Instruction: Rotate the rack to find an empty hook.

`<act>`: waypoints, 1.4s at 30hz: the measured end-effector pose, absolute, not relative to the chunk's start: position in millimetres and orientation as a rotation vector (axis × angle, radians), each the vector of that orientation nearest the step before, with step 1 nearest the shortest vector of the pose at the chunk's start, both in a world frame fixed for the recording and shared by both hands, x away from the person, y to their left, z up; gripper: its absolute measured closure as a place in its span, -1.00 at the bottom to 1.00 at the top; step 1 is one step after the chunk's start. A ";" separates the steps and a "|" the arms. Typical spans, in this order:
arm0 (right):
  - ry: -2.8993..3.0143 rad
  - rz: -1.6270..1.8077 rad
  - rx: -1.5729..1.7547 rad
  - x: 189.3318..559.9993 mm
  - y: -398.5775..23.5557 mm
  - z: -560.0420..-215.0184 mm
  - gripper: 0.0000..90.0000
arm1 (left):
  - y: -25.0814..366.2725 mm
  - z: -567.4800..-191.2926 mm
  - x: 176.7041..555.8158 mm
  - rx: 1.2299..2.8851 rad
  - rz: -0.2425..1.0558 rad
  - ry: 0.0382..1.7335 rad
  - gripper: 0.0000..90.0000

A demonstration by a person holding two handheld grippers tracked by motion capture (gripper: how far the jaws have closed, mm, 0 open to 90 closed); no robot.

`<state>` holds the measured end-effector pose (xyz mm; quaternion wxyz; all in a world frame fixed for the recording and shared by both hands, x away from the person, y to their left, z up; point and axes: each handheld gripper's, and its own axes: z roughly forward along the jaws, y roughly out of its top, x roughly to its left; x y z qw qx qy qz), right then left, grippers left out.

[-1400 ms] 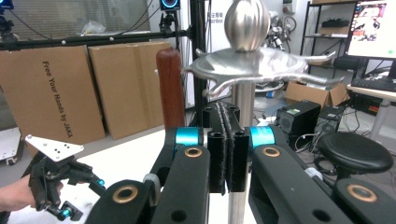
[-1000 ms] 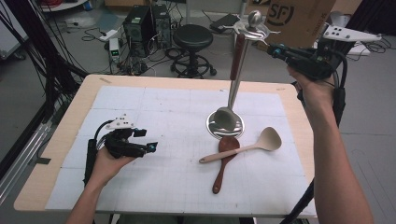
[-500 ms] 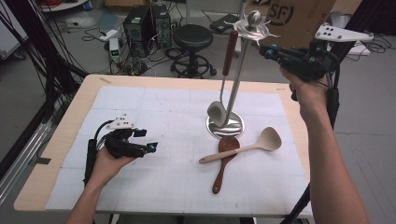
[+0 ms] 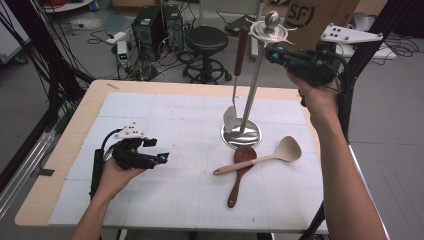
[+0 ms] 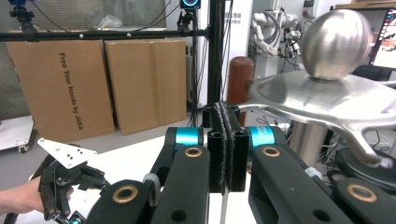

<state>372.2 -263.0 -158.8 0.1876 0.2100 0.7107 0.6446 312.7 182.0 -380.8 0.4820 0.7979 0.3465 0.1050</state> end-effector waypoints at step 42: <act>1.960 1.773 0.647 363.4 -311.0 -167.3 0.99 | 182.2 -380.7 313.4 1.959 0.296 0.864 -0.81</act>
